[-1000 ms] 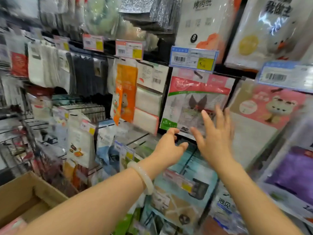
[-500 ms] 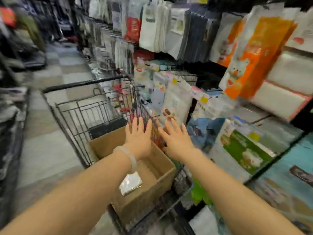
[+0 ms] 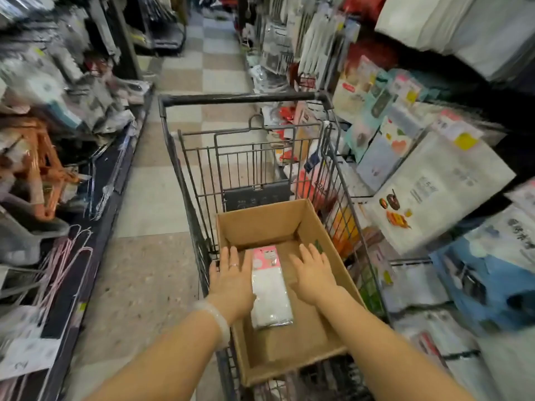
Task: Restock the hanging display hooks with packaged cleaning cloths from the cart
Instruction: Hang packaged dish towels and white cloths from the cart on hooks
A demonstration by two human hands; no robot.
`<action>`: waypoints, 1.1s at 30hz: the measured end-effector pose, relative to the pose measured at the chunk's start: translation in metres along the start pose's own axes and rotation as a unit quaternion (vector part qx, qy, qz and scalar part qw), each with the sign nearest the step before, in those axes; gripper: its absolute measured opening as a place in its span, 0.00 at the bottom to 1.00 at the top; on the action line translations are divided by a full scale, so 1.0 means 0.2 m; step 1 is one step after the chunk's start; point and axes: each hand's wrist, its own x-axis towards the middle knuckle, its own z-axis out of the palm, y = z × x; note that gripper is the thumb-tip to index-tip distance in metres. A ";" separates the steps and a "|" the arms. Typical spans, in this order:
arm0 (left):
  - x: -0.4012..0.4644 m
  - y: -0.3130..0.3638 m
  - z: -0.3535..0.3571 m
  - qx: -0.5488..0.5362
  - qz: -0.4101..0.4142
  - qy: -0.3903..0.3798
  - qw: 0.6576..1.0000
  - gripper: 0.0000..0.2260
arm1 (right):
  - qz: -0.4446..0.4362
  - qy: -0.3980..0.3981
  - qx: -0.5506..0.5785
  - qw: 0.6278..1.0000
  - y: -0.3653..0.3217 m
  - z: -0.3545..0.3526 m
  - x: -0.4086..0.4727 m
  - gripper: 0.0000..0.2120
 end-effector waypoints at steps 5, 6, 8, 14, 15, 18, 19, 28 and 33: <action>0.31 0.10 0.26 -0.099 -0.054 -0.090 0.990 0.37 | -0.006 -0.069 0.063 0.996 0.12 0.27 0.35 0.31; 0.38 0.11 0.33 -0.125 -0.067 -0.109 0.984 0.37 | 0.000 -0.076 0.082 0.994 0.14 0.34 0.42 0.31; 0.52 0.11 0.49 -0.172 -0.095 -0.136 0.971 0.37 | 0.030 -0.100 0.134 0.985 0.17 0.49 0.56 0.32; 0.92 0.10 0.96 -0.316 -0.203 -0.125 0.918 0.32 | 0.118 -0.157 0.356 0.914 0.22 0.93 0.95 0.31; 0.98 0.10 1.01 -0.342 -0.219 -0.112 0.907 0.33 | 0.132 -0.155 0.393 0.897 0.22 0.99 1.01 0.31; 1.16 0.09 1.11 -0.441 -0.295 -0.074 0.844 0.34 | 0.185 -0.123 0.426 0.877 0.22 1.13 1.15 0.32; 1.21 0.08 1.14 -0.461 -0.317 -0.065 0.826 0.35 | 0.198 -0.102 0.421 0.879 0.22 1.17 1.18 0.31; 1.20 0.07 1.10 -0.584 -0.379 -0.032 0.718 0.14 | 0.295 -0.085 0.602 0.737 0.18 1.23 1.06 0.07; 1.00 0.16 0.91 -0.632 -0.289 0.014 0.719 0.11 | 0.245 -0.006 0.622 0.743 0.24 0.91 0.83 0.06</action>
